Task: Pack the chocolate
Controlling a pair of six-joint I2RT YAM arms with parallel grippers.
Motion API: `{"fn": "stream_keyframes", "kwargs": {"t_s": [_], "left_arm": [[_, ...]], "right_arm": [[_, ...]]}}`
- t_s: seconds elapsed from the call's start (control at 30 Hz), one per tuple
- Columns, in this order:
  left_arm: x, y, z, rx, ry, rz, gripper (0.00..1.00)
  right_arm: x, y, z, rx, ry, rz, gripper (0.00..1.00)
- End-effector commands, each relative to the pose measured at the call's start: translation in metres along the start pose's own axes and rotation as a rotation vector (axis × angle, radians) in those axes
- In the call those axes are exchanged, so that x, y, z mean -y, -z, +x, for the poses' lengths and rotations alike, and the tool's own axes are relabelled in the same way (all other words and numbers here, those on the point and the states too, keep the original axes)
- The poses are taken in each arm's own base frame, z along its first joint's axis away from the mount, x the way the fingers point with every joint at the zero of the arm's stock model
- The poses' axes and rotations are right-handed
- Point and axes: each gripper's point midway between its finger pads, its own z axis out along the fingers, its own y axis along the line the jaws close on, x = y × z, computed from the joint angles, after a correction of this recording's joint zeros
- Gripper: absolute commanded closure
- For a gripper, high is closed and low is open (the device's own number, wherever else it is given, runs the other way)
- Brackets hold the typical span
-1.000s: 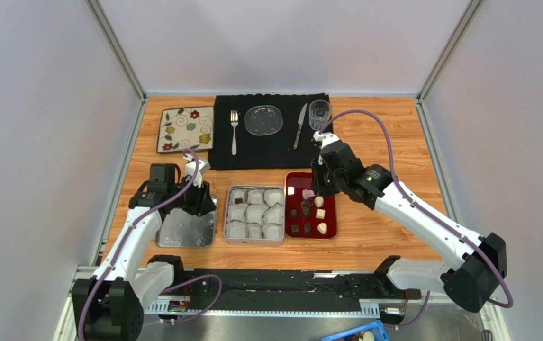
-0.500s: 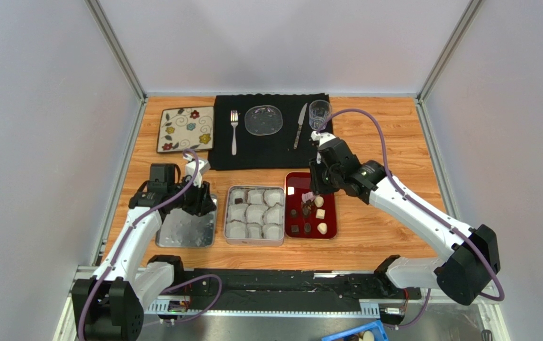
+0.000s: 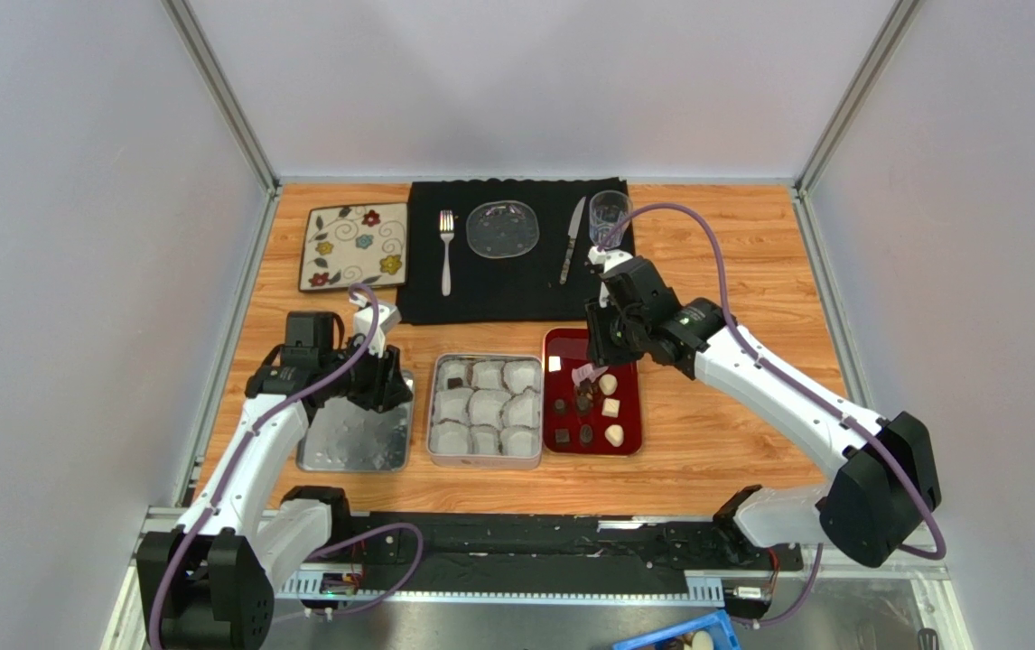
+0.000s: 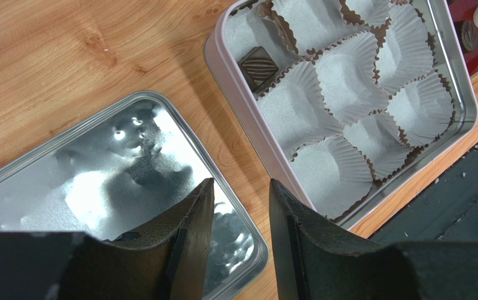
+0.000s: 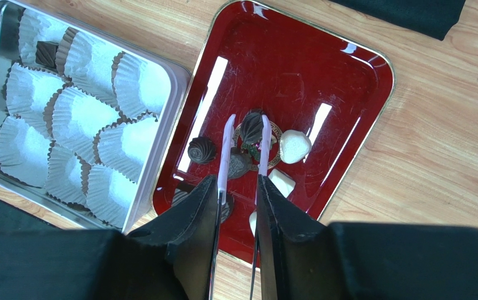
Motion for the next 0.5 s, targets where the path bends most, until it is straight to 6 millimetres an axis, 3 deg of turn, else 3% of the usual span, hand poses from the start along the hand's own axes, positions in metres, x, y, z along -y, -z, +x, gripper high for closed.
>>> {"fn": "stream_keyframes", "kwargs": {"t_s": [0.0,0.47], "left_arm": [[0.004,0.006,-0.018,0.051,-0.041,0.014,0.53],[0.004,0.005,-0.021,0.057,-0.04,0.017,0.53]], "right_arm": [[-0.005,0.004,-0.03,0.079,0.015,-0.027,0.69],[-0.01,-0.008,-0.024,0.032,0.015,-0.058,0.68]]}}
